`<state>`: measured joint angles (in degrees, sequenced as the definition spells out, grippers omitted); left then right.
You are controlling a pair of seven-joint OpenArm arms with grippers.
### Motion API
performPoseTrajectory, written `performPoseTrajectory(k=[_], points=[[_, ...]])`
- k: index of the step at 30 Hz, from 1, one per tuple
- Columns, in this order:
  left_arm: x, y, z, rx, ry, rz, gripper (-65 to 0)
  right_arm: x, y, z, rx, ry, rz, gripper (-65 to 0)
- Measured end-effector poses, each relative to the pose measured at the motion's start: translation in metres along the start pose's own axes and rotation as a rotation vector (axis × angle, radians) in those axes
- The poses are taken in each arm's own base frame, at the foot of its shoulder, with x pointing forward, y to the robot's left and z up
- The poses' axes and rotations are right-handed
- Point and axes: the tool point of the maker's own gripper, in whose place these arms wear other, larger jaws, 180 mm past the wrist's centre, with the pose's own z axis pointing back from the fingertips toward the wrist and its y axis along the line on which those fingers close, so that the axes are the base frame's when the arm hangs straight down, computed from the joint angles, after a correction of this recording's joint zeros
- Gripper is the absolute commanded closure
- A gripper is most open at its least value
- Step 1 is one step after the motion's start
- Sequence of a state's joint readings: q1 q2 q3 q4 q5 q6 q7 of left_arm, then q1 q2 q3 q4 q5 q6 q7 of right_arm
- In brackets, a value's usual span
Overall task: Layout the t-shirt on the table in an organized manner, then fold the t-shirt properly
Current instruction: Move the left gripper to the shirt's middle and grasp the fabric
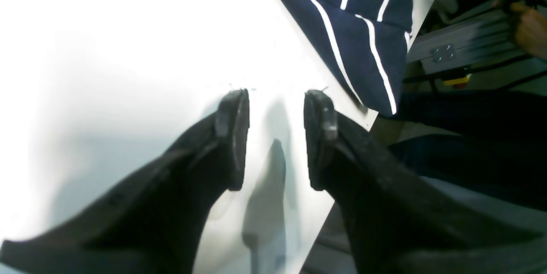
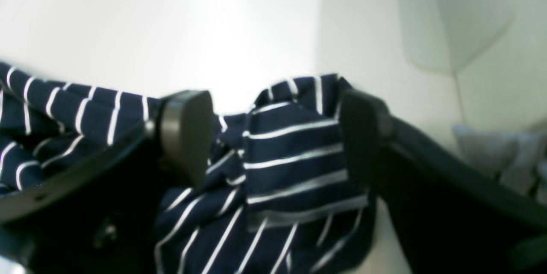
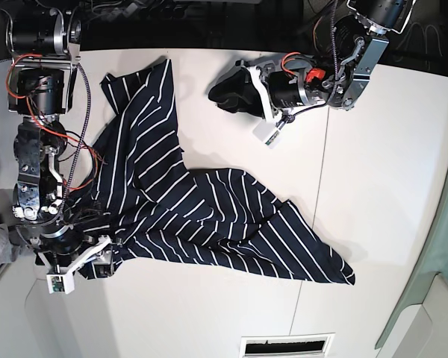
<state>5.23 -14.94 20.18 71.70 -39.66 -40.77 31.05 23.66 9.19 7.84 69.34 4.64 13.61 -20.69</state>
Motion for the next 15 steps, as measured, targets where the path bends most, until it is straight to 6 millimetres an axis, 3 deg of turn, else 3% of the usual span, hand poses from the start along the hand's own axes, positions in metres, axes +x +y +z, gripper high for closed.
performPoseTrajectory(k=[4,6,10,15], points=[[0.005,-0.003,0.004,0.007,0.007,-0.034,-24.9,-0.028,-0.015,0.007,-0.003,0.151,-0.150,-45.3],[0.015,0.003,0.011,0.045,-0.002,-0.057,-24.9,-0.042,-0.012,0.013,0.047,0.221,-0.210,-45.3],[0.060,0.027,0.042,0.143,-0.133,-0.077,-24.9,-0.063,0.018,0.032,0.215,0.233,-0.283,-45.3],[0.108,0.080,0.092,0.337,-0.245,-0.085,-24.9,-0.103,0.061,0.065,0.325,0.258,-0.302,-45.3]])
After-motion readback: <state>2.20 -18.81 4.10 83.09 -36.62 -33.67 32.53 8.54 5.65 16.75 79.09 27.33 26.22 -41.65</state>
